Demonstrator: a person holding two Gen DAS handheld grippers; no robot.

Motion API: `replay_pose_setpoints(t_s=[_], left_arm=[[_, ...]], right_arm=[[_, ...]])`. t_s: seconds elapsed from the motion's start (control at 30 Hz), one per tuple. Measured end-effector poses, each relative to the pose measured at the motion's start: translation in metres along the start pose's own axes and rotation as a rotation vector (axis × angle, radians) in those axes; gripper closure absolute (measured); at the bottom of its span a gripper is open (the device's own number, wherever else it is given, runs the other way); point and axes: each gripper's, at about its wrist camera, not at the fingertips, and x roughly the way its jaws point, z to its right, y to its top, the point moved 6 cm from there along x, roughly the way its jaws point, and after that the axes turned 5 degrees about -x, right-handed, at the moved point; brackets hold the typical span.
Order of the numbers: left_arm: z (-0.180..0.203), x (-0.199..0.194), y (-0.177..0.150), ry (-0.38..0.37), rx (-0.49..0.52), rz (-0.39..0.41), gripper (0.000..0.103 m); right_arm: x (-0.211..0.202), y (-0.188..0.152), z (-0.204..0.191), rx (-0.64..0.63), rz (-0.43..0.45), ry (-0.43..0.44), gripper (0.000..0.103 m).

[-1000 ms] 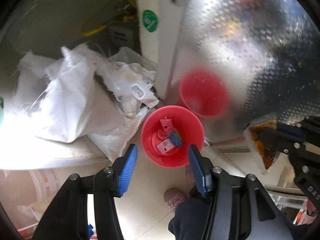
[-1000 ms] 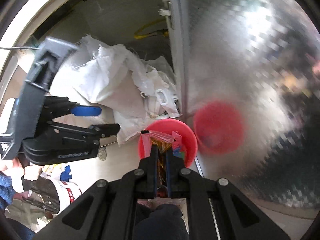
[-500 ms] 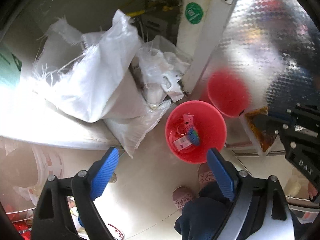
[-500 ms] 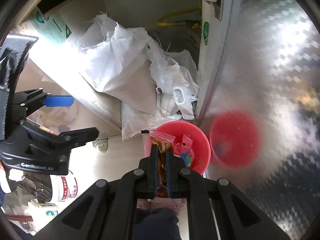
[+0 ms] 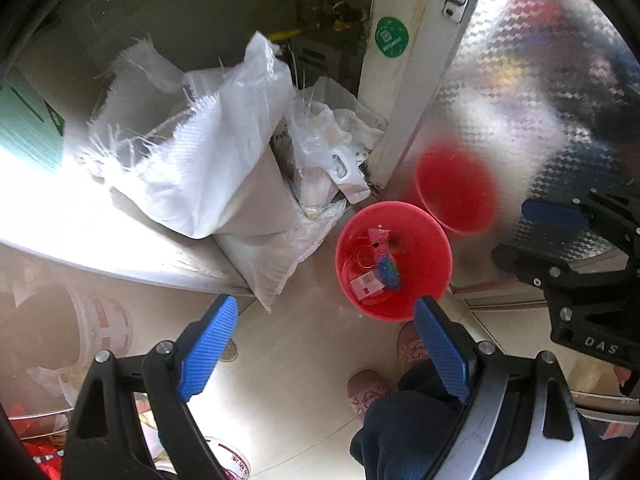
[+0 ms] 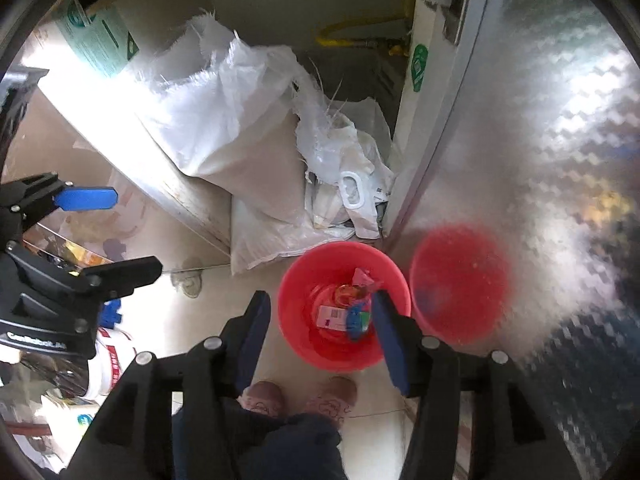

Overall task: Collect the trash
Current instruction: 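Raise both tools back up to the counter toward the white cloth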

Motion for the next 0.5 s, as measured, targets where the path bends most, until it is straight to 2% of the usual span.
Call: replay_pose_setpoints(t_s=[0.17, 0.5], left_arm=[[0.005, -0.050, 0.007, 0.004, -0.001, 0.025, 0.014], [0.013, -0.168, 0.032, 0.007, 0.038, 0.094, 0.014]], right_arm=[[-0.045, 0.008, -0.009, -0.012, 0.018, -0.011, 0.054], [-0.163, 0.032, -0.027, 0.011, 0.086, -0.036, 0.052]])
